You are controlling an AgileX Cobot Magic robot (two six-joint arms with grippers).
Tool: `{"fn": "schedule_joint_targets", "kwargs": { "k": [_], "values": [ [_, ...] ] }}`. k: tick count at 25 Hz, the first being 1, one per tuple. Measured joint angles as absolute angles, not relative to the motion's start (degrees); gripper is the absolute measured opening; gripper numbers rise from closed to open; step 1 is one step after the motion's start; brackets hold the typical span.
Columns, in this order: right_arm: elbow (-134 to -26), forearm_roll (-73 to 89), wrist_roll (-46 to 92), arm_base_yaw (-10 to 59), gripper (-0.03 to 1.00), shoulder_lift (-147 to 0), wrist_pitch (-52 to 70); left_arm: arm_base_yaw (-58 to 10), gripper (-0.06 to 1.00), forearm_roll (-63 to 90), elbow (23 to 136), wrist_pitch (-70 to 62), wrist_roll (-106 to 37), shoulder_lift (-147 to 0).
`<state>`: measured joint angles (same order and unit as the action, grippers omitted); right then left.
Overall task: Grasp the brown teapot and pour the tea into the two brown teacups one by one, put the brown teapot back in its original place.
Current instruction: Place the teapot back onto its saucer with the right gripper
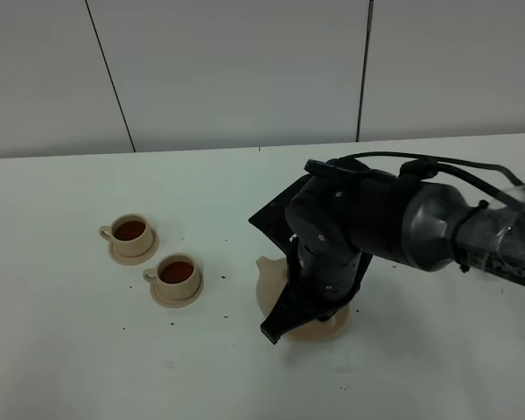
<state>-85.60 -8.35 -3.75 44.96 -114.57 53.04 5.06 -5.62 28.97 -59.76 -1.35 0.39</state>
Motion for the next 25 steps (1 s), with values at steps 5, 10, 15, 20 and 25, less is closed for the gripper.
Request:
{"fn": "schedule_joint_targets", "kwargs": {
  "k": [5, 10, 15, 20, 25],
  "values": [
    [-85.5, -9.3, -5.5, 45.0, 0.09, -114.6, 53.0, 5.1, 0.3, -5.6, 29.0, -59.8, -1.3, 0.4],
    [-84.0, -10.0, -7.6, 45.0, 0.09, -114.7, 50.4, 5.1, 0.3, -5.6, 29.0, -59.8, -1.3, 0.4],
    [-82.3, -10.1, -8.3, 44.4, 0.09, -114.9, 49.1, 5.1, 0.3, -5.6, 29.0, -59.8, -1.3, 0.4],
    [-81.3, -10.2, -9.0, 44.3, 0.09, -114.9, 48.1, 5.1, 0.3, -5.6, 29.0, -59.8, -1.3, 0.4],
    [-79.7, -10.2, -10.0, 44.3, 0.09, -114.9, 46.1, 5.1, 0.3, -5.6, 29.0, -59.8, -1.3, 0.4]
  ]
}}
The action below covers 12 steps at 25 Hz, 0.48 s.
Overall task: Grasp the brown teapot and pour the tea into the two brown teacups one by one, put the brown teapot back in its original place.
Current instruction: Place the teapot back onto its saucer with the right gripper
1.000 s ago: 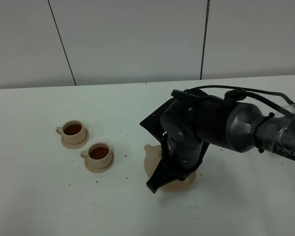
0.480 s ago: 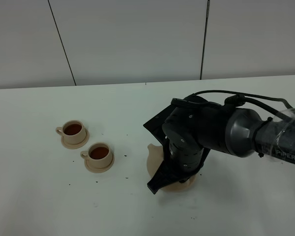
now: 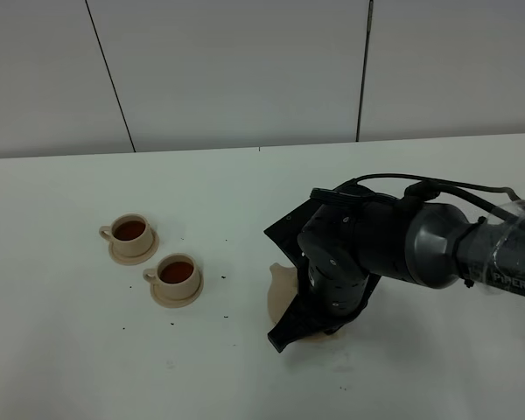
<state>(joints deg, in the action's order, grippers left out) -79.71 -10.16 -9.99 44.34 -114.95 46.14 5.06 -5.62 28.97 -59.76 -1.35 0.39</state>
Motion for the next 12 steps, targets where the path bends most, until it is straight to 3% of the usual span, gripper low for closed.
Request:
{"fn": "schedule_joint_targets", "kwargs": {
  "k": [12],
  "values": [
    [-79.7, -10.2, -10.3, 44.3, 0.09, -114.9, 45.7, 5.1, 0.3, -5.6, 29.0, -59.8, -1.2, 0.4]
  ]
}}
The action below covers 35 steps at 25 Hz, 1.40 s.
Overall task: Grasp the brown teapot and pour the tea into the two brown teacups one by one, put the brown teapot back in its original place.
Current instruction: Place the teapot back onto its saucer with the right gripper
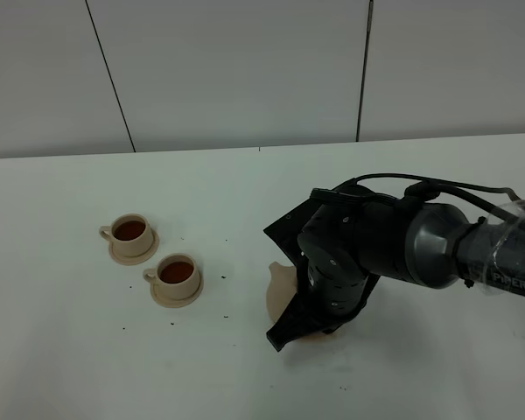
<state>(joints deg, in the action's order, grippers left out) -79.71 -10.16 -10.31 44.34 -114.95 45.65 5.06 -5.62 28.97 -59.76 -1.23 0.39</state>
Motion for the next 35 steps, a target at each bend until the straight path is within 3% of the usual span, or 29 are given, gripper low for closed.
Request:
{"fn": "schedule_joint_targets", "kwargs": {
  "k": [20, 35],
  "values": [
    [-79.7, -9.8, -11.3, 44.3, 0.1, -115.5, 45.7, 5.1, 0.3, -5.6, 29.0, -59.7, -1.3, 0.4],
    [-79.7, -9.7, -11.7, 44.3, 0.35, -115.5, 46.5, 5.1, 0.3, -5.6, 29.0, -59.7, -1.3, 0.4]
  ]
}}
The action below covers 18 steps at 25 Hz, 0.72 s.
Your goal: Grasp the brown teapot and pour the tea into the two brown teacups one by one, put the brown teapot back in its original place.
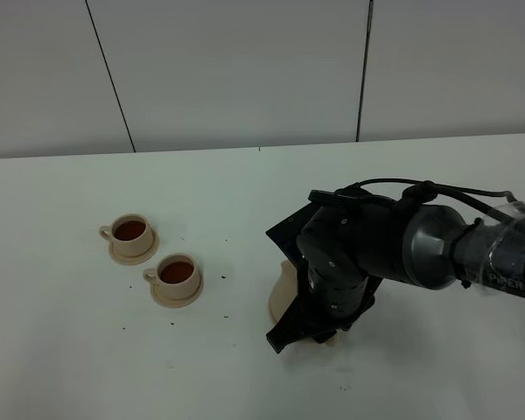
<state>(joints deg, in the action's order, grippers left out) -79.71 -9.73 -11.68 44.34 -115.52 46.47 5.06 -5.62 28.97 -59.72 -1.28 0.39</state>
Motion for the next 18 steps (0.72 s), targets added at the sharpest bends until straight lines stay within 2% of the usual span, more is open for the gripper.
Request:
{"fn": "schedule_joint_targets", "kwargs": {
  "k": [13, 18],
  "values": [
    [-79.7, -9.0, -11.7, 43.8, 0.39, -108.1, 55.5, 5.1, 0.3, -5.6, 29.0, -59.7, -1.3, 0.4],
    [-79.7, -8.1, -12.1, 37.4, 0.39, -105.1, 57.2, 5.1, 0.3, -5.7, 29.0, -59.7, -1.3, 0.4]
  ]
}}
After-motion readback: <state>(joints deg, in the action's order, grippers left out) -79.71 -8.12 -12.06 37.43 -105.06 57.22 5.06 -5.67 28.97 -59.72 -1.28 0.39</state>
